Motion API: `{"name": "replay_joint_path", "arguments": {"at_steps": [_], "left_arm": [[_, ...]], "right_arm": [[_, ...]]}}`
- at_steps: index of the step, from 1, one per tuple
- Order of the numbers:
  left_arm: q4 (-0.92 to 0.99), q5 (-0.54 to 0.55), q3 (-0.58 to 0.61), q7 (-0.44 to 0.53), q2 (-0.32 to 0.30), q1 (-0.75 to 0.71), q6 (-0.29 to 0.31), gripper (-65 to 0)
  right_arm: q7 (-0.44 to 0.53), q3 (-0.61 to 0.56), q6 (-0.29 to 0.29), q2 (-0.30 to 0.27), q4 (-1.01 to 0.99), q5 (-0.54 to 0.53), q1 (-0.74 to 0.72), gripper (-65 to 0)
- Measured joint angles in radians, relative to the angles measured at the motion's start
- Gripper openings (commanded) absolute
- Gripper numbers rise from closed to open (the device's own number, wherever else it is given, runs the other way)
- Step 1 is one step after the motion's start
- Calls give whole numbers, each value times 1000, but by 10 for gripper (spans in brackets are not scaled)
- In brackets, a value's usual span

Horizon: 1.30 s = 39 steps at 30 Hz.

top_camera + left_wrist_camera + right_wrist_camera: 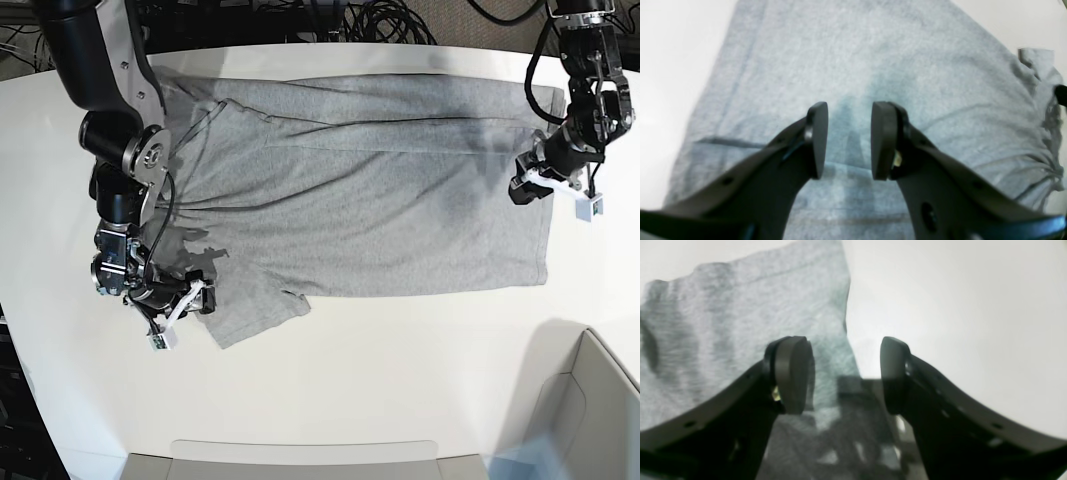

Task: Fold the T-shirt properly
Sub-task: 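Move both grippers to the shirt's hem corners and pinch them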

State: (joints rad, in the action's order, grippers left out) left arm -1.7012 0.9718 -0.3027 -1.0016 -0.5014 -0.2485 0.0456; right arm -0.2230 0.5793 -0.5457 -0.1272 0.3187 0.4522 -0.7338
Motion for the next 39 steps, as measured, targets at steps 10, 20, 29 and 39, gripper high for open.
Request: {"name": "replay_joint_path", "arguments": {"at_steps": [10, 20, 29, 39], "left_arm": [[0, -3, 0, 0, 0, 3, 0, -424], [214, -10, 2, 0, -3, 252, -2, -420], [554, 0, 291, 83, -156, 587, 3, -366], [951, -36, 565, 233, -166, 797, 197, -347]], "right_arm": [[113, -6, 94, -13, -124, -9, -29, -323], [121, -127, 82, 18, -124, 19, -34, -323], [124, -132, 75, 23, -125, 11, -34, -323], [126, -132, 74, 19, -125, 8, -32, -323]]}}
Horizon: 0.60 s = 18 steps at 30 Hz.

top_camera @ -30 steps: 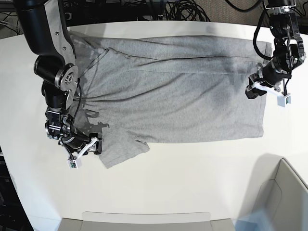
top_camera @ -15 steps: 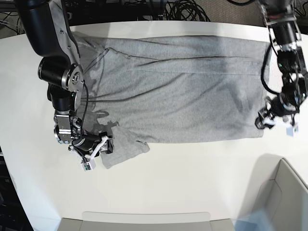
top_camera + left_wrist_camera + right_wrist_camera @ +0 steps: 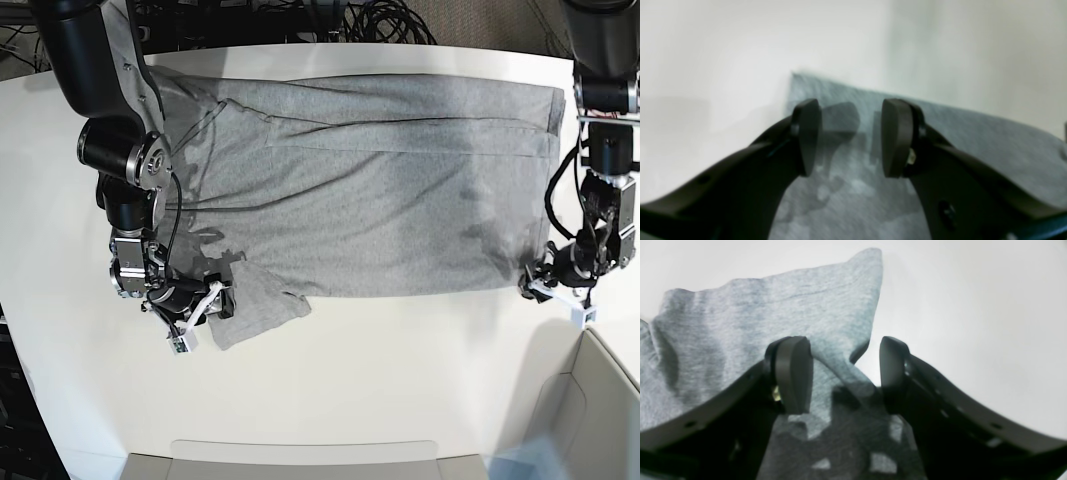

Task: Fold the T-shirt properly
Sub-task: 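Move both grippers to the shirt's hem corners and pinch them, then lift the hem corners and fold them over toward the shoulder edge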

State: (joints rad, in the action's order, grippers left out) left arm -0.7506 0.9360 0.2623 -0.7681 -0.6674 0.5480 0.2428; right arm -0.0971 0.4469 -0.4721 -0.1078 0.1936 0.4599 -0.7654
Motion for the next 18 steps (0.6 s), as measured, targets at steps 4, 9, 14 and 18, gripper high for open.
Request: {"name": "replay_joint_path", "arguments": {"at_steps": [4, 9, 14, 18], "left_arm": [[73, -83, 47, 58, -3, 42, 6, -347], [132, -143, 45, 66, 3, 51, 8, -346], [199, -150, 47, 97, -2, 97, 116, -345], [303, -155, 47, 120, 18, 119, 184, -345]], "right_arm": [[0, 0, 0, 0, 0, 1, 0, -323], [1, 0, -6, -8, 0, -5, 0, -323], [1, 0, -6, -11, 0, -4, 0, -323], [1, 0, -6, -11, 0, -5, 1, -323]]}}
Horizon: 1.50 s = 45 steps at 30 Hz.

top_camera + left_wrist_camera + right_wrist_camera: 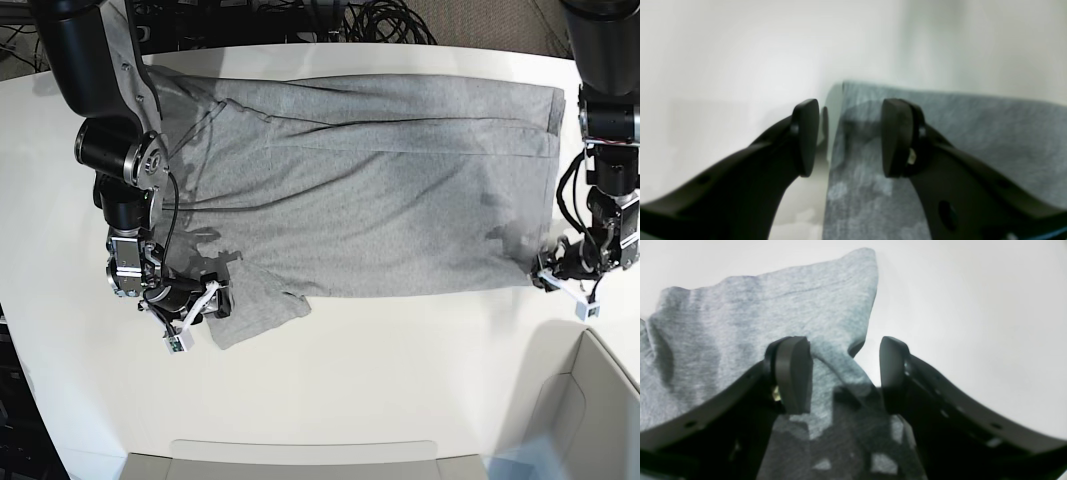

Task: Fold the T-shirt properly
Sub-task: 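Lift the hem corners and fold them over toward the shoulder edge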

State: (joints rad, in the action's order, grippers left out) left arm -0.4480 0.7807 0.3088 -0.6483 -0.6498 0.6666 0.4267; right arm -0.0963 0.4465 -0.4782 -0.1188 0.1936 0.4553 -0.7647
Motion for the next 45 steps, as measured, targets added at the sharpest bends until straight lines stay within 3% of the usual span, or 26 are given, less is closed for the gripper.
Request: {"name": "replay_joint_path", "arguments": {"at_steps": [4, 10, 12, 17, 19, 30, 37, 41, 45], "left_arm": [[52, 5, 53, 37, 14, 8, 53, -345], [49, 5, 123, 76, 39, 20, 61, -353], [48, 5, 124, 82, 43, 18, 61, -406], [52, 5, 89, 74, 43, 14, 61, -650], [53, 6, 65, 70, 44, 11, 60, -650], [50, 3, -80, 11, 38, -3, 61, -650], [-168, 4, -83, -55, 10, -105, 57, -650], [-264, 3, -207, -115, 2, -172, 61, -650], [-357, -4, -264, -165, -13, -241, 53, -650]], "right_arm": [[0, 0, 0, 0, 0, 1, 0, -323], [0, -1, 0, 1, 0, 1, 0, -328], [0, -5, 0, 1, 0, 5, 0, -367], [-2, -5, 5, 0, 2, 9, -1, -578], [-21, -2, 4, 2, 24, 15, 0, -650], [-64, -8, -1, 48, 197, 40, 11, -650], [-71, -8, -1, 61, 273, 41, 51, -650], [-76, -8, -3, 73, 369, 43, 113, -650], [-77, -2, -95, 79, 473, 43, 166, -650]]}}
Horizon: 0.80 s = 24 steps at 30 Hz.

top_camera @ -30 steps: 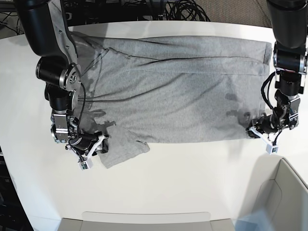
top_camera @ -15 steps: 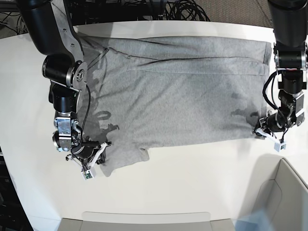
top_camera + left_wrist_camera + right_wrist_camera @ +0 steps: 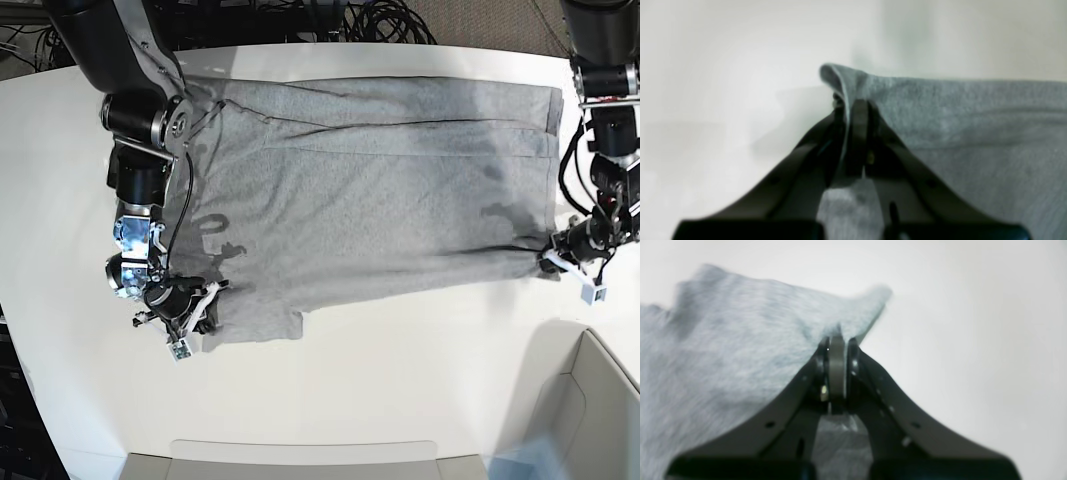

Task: Fold the T-shirt properly
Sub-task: 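Lift the hem corners and fold them over toward the shoulder edge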

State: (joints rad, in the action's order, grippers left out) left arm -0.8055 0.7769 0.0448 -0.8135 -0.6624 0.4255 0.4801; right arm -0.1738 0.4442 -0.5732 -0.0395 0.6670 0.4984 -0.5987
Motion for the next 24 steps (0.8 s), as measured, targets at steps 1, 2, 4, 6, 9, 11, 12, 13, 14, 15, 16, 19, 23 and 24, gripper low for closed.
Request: {"name": "replay_joint_path", "arguments": {"at_steps": [1, 2, 4, 6, 9, 11, 12, 13, 14, 15, 16, 19, 23, 24], "left_arm": [[-30, -4, -6, -6, 0, -20, 0, -650], [-50, 4, -14, -11, 1, -33, 1, -650], [-91, 1, -23, -19, 5, -59, 6, -650], [-115, 8, -34, -20, 6, -89, 7, -650], [-150, 1, -61, -25, 6, -140, 3, -650], [-174, 3, -85, -42, 6, -172, 4, -650], [-185, 0, -100, -66, 6, -182, 4, -650], [-196, 0, -114, -80, 8, -188, 5, -650], [-209, 2, -129, -81, 9, -195, 5, -650], [-229, 1, -143, -85, 9, -204, 4, -650], [-248, 3, -156, -85, 9, -214, 5, -650], [-308, 8, -189, -115, 8, -255, 7, -650], [-345, 9, -206, -150, 9, -305, 6, -650], [-346, 7, -206, -154, 9, -310, 6, -650]], "right_arm": [[-6, 3, -6, 6, 34, -3, 18, -650], [-23, 3, -8, 11, 63, -6, 31, -650], [-83, 3, -22, 24, 134, -3, 62, -650], [-125, 3, -26, 33, 198, -3, 89, -650], [-148, 3, -55, 41, 299, -1, 133, -650], [-153, 3, -97, 42, 351, -8, 159, -650], [-172, 3, -104, 47, 371, -10, 171, -650], [-192, 3, -104, 50, 389, -14, 183, -650], [-210, 3, -107, 50, 412, -35, 196, -650], [-223, 3, -107, 50, 441, -56, 214, -650], [-239, 3, -108, 48, 463, -77, 227, -650], [-289, 1, -108, 47, 532, -106, 258, -650], [-301, -2, -108, 46, 594, -114, 300, -650], [-302, -2, -108, 46, 605, -114, 311, -650]]}}
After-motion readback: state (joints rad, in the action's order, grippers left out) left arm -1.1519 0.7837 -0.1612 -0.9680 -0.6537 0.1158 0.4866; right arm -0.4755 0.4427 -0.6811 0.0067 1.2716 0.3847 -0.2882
